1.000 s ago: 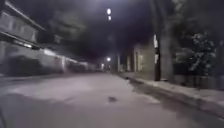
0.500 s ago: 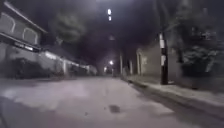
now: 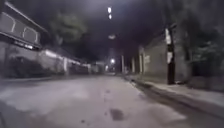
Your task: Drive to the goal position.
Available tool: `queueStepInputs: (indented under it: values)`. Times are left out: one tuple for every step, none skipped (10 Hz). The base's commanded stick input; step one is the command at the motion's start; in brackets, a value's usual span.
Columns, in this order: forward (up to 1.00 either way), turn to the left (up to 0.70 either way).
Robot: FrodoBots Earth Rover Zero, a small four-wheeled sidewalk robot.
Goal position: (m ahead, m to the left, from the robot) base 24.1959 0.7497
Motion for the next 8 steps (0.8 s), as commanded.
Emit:
queueStepInputs:
  values:
    - [0.70,0.00]
    - [0.70,0.00]
    - [0.70,0.00]
    - [0.70,0.00]
    - [0.70,0.00]
    - [0.70,0.00]
    - [0.70,0.00]
    - [0.70,0.00]
